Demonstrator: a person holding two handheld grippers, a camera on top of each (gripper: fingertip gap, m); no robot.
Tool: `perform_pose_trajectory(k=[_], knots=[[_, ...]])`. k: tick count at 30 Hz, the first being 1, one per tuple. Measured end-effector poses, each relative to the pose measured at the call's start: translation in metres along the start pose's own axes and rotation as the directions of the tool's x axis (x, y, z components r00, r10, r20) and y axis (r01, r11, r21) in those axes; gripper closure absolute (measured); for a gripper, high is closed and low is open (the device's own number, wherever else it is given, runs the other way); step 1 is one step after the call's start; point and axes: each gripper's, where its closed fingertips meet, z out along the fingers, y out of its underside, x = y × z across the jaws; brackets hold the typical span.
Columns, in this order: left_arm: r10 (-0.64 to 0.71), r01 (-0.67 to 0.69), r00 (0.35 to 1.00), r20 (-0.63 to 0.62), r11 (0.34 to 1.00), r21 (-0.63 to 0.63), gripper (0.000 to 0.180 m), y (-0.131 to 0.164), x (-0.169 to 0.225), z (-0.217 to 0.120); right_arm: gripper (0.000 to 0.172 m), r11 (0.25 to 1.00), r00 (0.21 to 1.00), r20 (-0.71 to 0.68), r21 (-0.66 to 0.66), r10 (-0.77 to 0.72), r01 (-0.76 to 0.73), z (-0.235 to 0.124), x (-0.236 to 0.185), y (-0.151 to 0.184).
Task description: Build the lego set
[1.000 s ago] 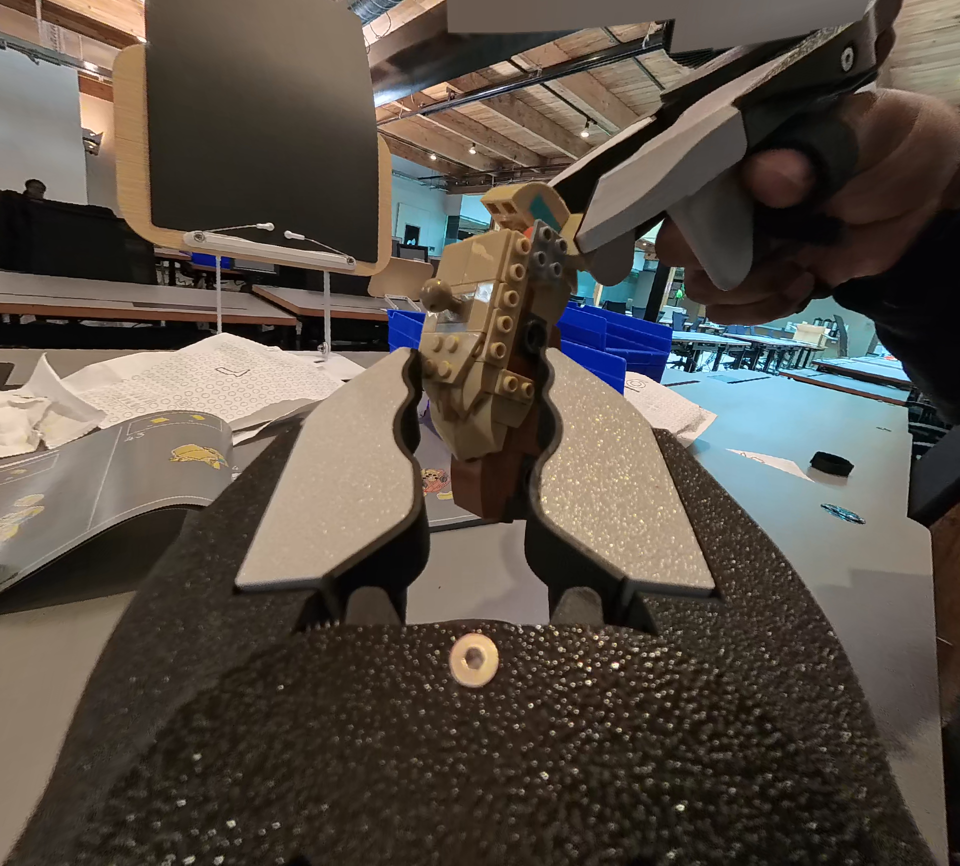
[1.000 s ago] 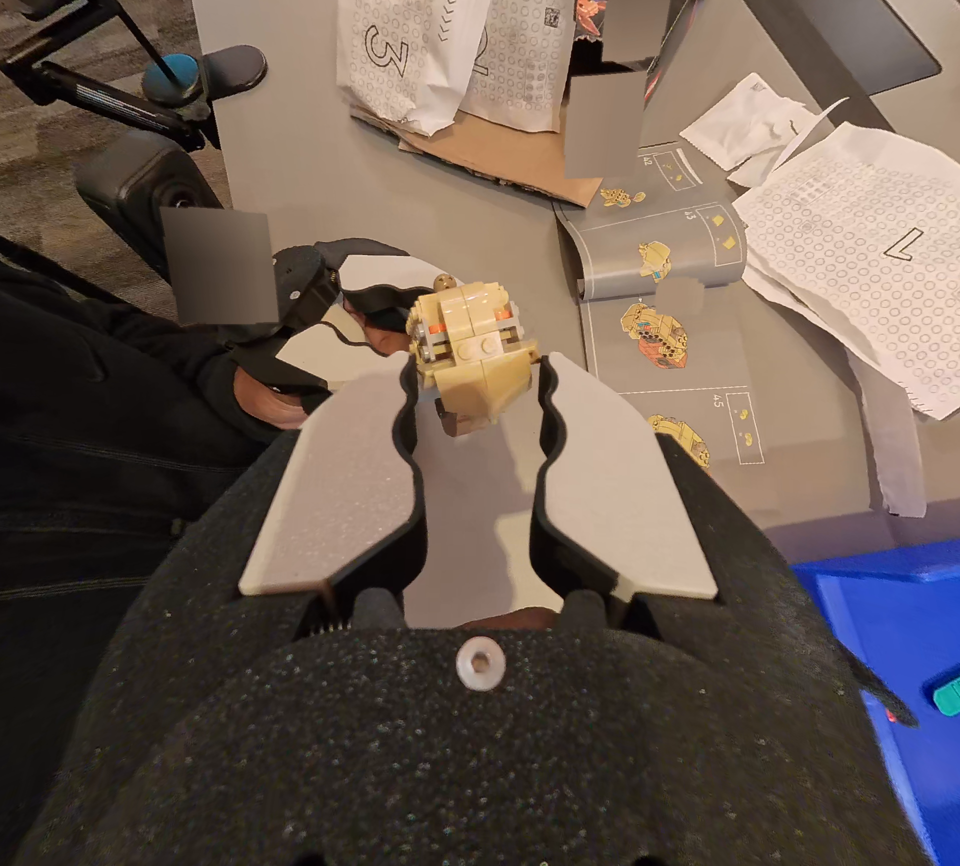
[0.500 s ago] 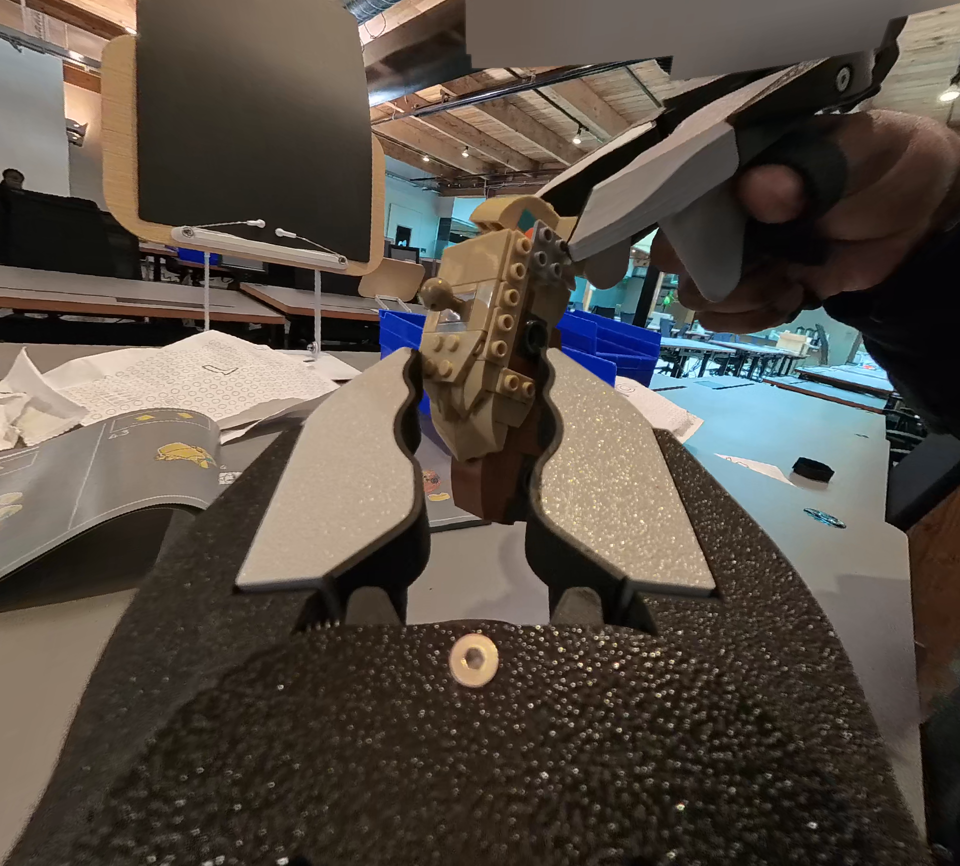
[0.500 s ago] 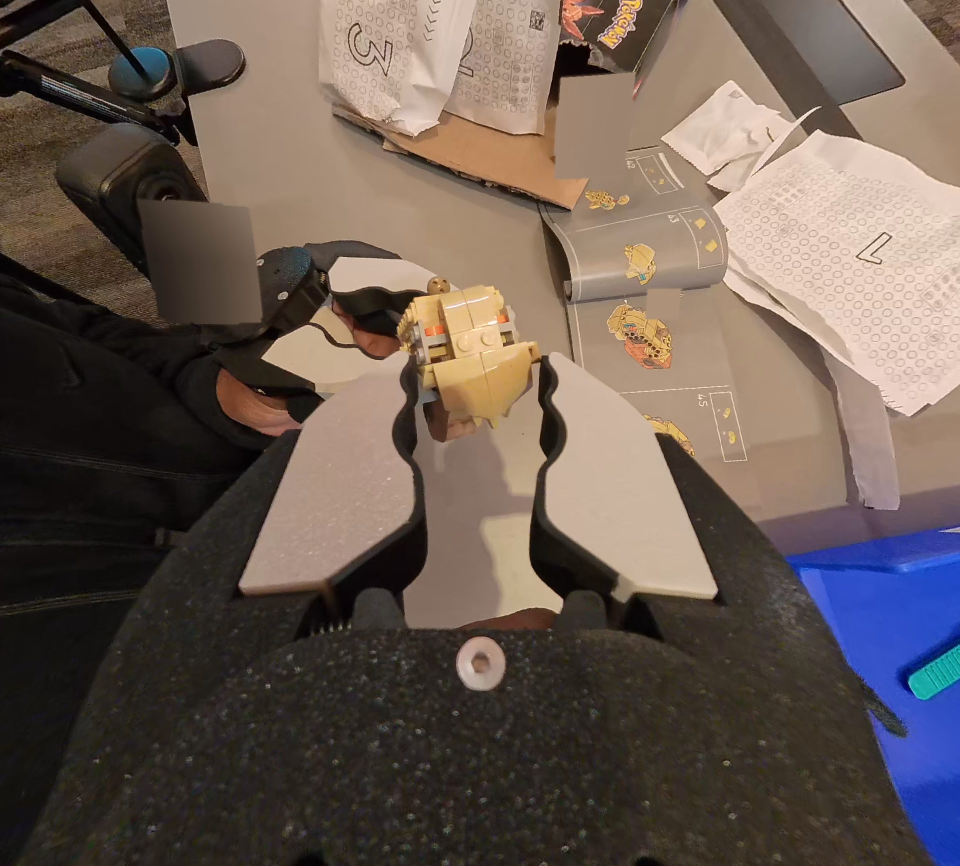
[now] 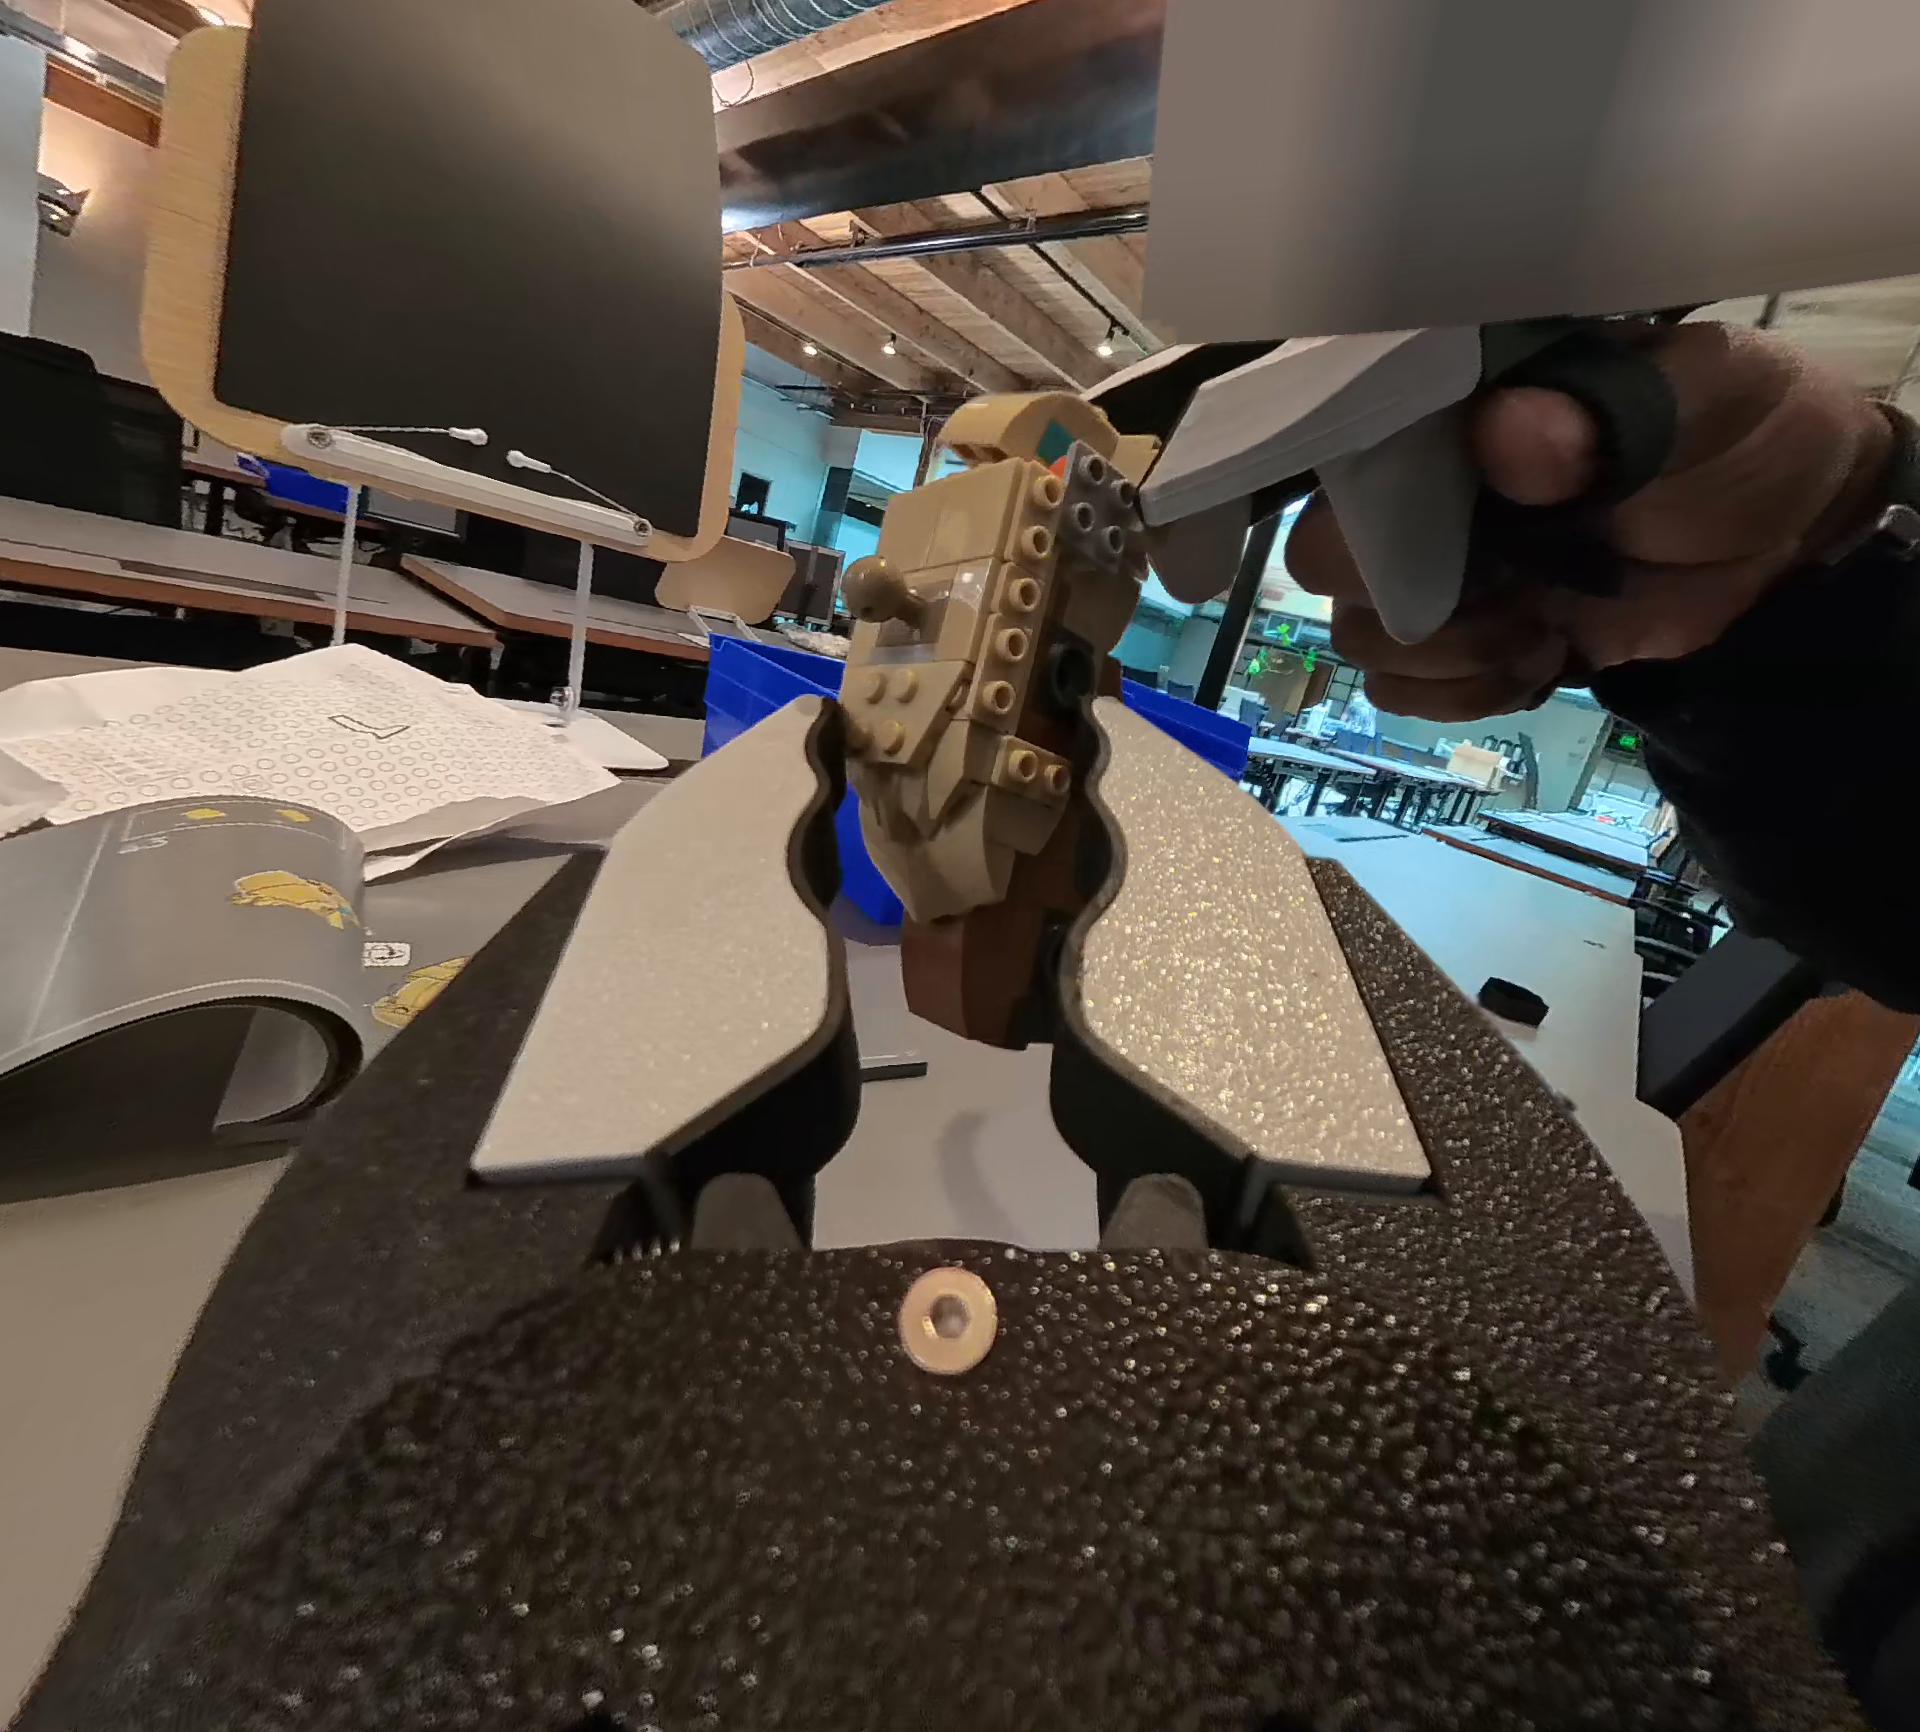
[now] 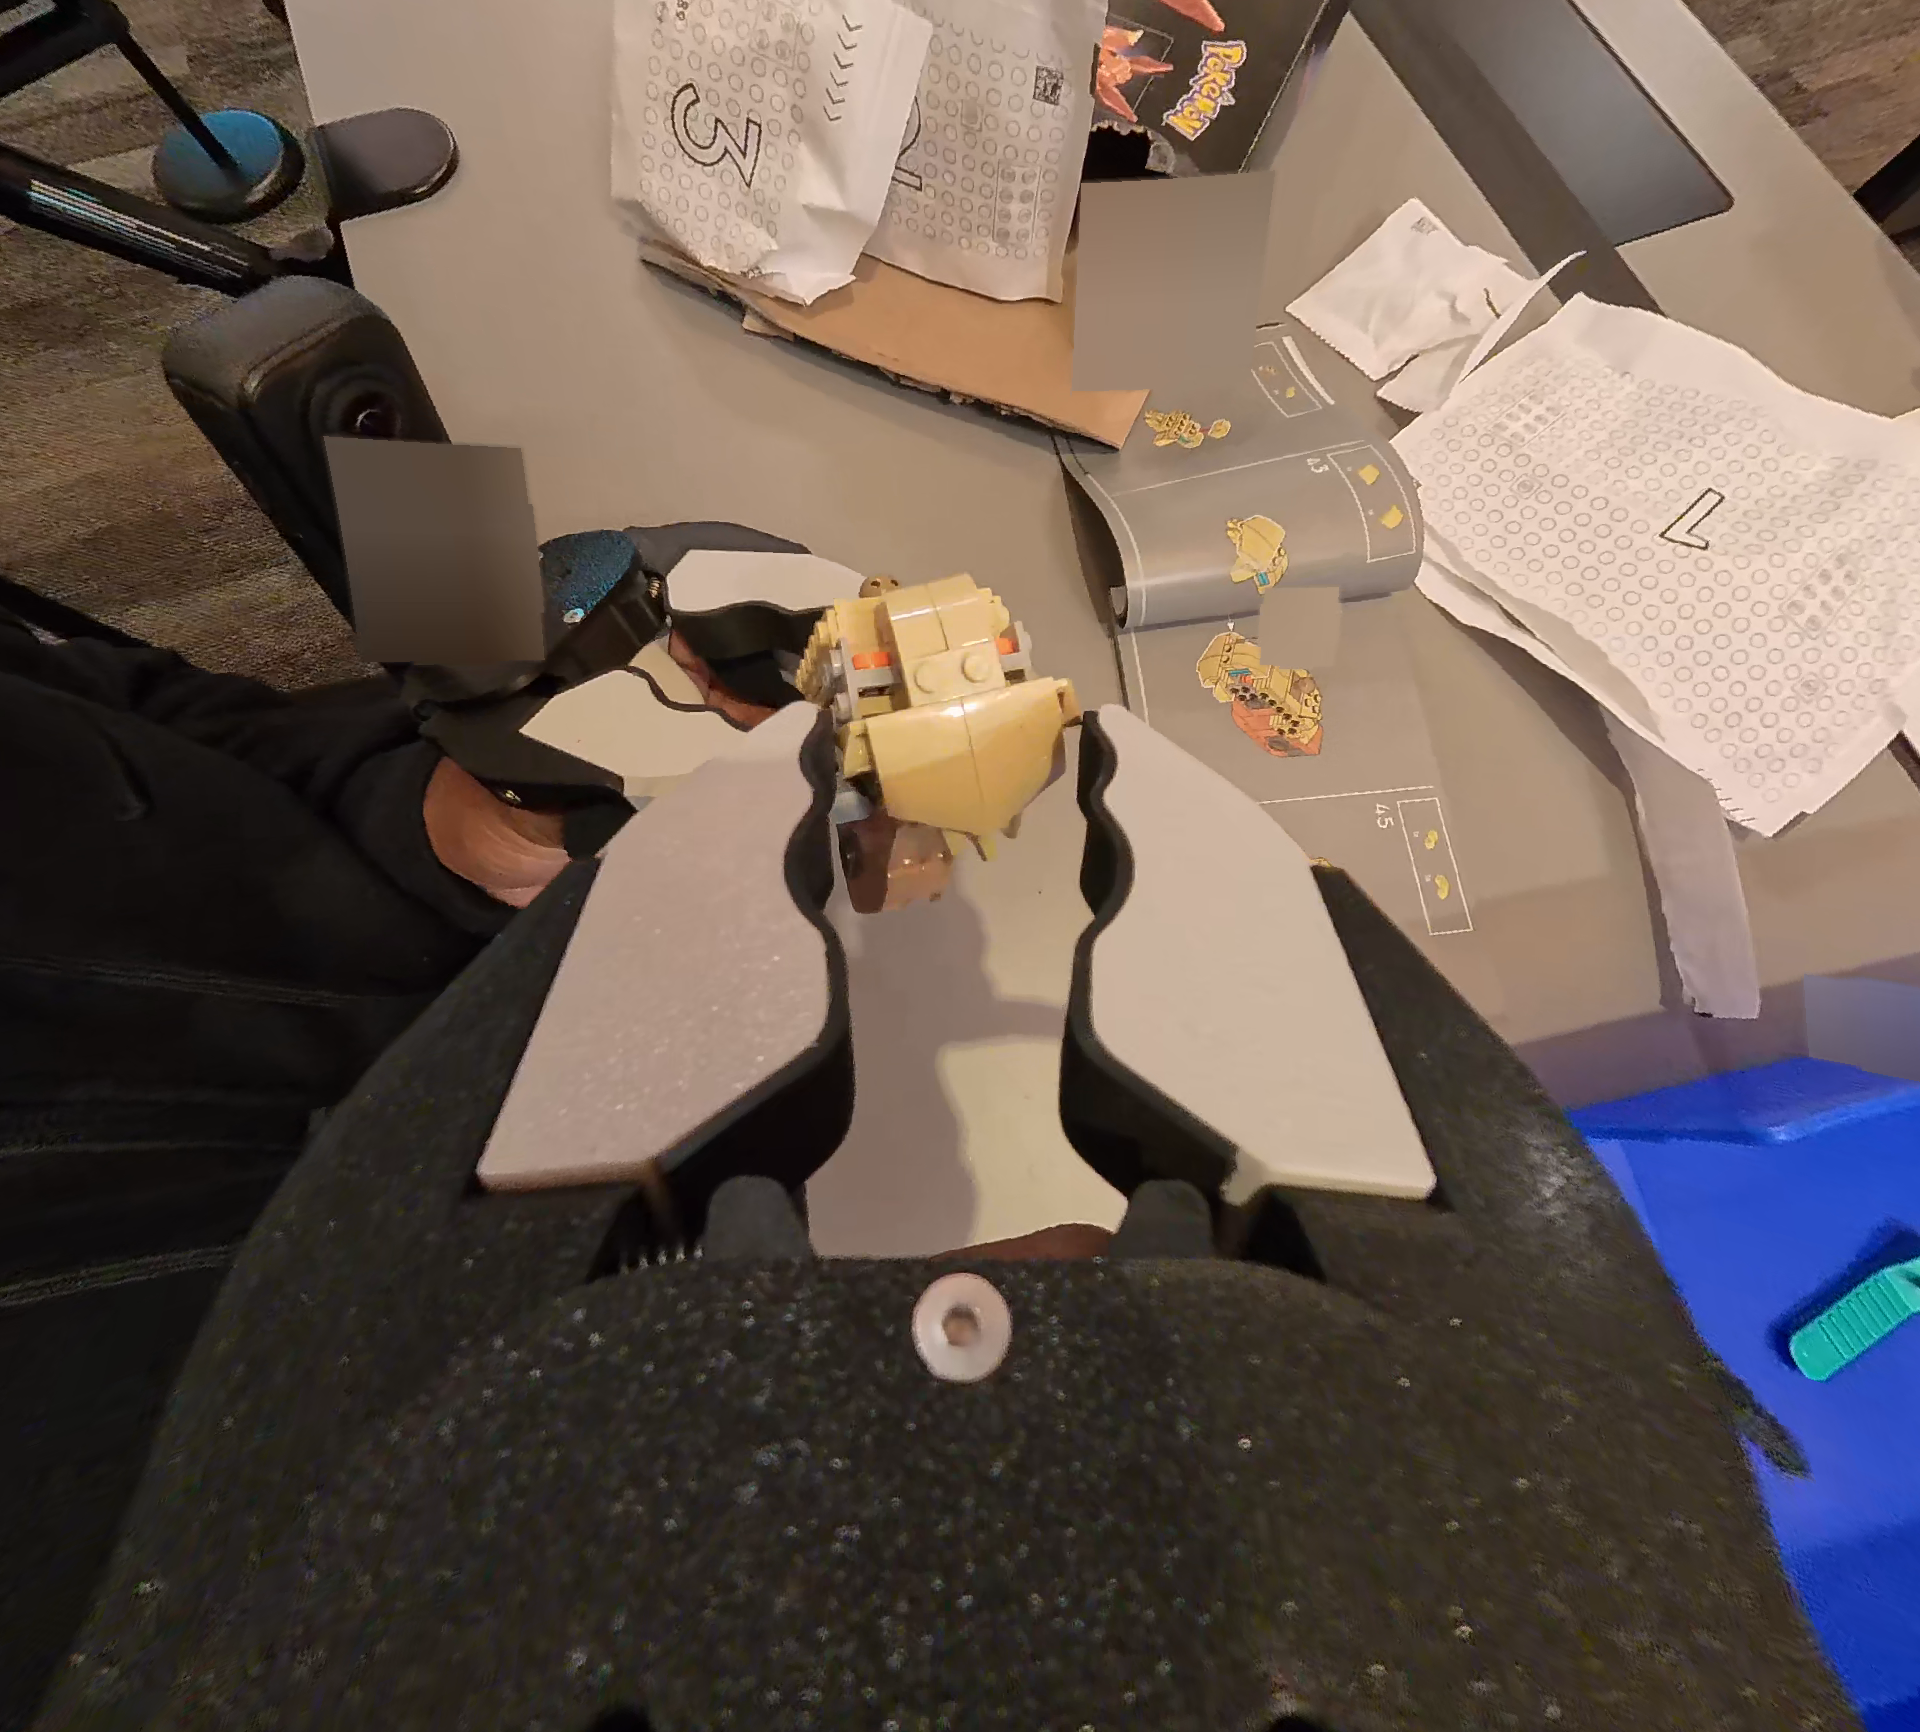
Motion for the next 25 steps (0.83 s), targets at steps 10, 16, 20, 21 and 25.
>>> perform_pose_trajectory(k=[10, 16, 20, 21, 25], knots=[[-0.032, 0.032, 0.999, -0.002, 0.999, 0.009, 0.139, -0.0010, -0.0018, -0.0010, 0.127, 0.999, 0.999, -0.040, 0.030, -0.020, 0.021, 0.0029, 0.0004, -0.0030], [-0.041, 0.041, 0.999, -0.003, 0.999, 0.012, 0.139, -0.0014, -0.0021, -0.0012, 0.126, 0.999, 0.998, -0.053, 0.044, -0.023, 0.026, 0.0037, 0.0003, -0.0037], [-0.048, 0.048, 0.999, -0.004, 0.999, 0.014, 0.139, -0.0016, -0.0024, -0.0014, 0.126, 0.998, 0.997, -0.065, 0.052, -0.031, 0.034, 0.0041, 0.0004, -0.0038], [-0.049, 0.049, 0.999, -0.004, 0.999, 0.015, 0.139, -0.0017, -0.0025, -0.0014, 0.126, 0.998, 0.997, -0.068, 0.055, -0.034, 0.037, 0.0042, 0.0003, -0.0039], [-0.052, 0.052, 0.999, -0.005, 0.998, 0.018, 0.139, -0.0021, -0.0026, -0.0017, 0.126, 0.997, 0.995, -0.086, 0.061, -0.049, 0.054, 0.0043, 0.0002, -0.0037]])
